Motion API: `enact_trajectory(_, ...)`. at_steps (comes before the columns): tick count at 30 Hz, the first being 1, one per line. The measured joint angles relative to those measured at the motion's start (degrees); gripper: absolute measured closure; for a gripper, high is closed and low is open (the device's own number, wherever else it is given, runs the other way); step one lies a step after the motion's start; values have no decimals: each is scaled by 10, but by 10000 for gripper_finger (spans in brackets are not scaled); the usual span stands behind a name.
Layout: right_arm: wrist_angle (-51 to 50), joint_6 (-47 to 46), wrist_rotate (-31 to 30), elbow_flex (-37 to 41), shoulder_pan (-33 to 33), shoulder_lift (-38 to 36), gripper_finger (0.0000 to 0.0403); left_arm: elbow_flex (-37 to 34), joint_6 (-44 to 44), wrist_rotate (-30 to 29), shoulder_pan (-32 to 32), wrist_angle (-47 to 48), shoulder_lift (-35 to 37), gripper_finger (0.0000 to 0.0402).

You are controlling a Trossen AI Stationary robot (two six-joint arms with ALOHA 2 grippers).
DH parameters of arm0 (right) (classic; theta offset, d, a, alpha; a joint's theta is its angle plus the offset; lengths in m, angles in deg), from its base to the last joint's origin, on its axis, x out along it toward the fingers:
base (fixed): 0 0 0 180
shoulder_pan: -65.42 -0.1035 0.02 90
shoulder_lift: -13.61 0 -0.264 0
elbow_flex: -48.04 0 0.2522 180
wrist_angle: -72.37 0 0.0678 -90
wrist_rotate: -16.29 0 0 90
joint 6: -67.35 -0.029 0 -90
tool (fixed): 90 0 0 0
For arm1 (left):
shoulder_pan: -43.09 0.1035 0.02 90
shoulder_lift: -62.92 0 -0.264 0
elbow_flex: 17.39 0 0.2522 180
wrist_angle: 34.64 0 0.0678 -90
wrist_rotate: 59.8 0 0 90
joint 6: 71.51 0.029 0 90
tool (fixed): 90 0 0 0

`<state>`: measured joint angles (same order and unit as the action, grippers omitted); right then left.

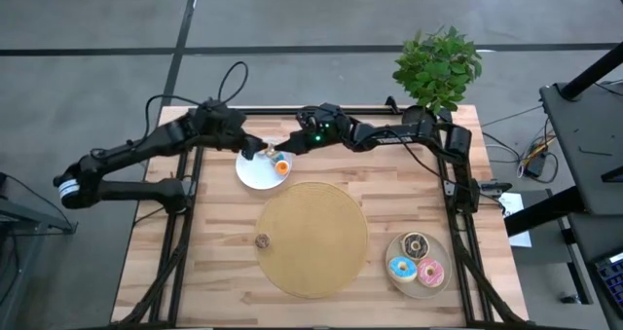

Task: Pick & Place donuts
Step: Put the small white donut into the white plate

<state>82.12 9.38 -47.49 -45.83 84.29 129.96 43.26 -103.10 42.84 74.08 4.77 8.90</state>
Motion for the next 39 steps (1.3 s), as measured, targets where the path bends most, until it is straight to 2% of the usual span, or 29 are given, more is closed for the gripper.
enact_trajectory(10,42,6,13,-2,0,-3,355,-71,-120,86,31,-114,49,211)
enact_trajectory(14,58,6,15,-2,0,-5,355,-97,-151,97,31,-148,60,211)
enact_trajectory(20,59,6,15,-3,0,-6,355,-131,-205,128,31,-255,65,211)
enact_trajectory(34,59,6,15,-3,0,-6,355,-144,-216,138,31,-262,65,212)
enact_trajectory(39,59,6,15,-3,0,-6,355,-144,-214,139,31,-261,66,230)
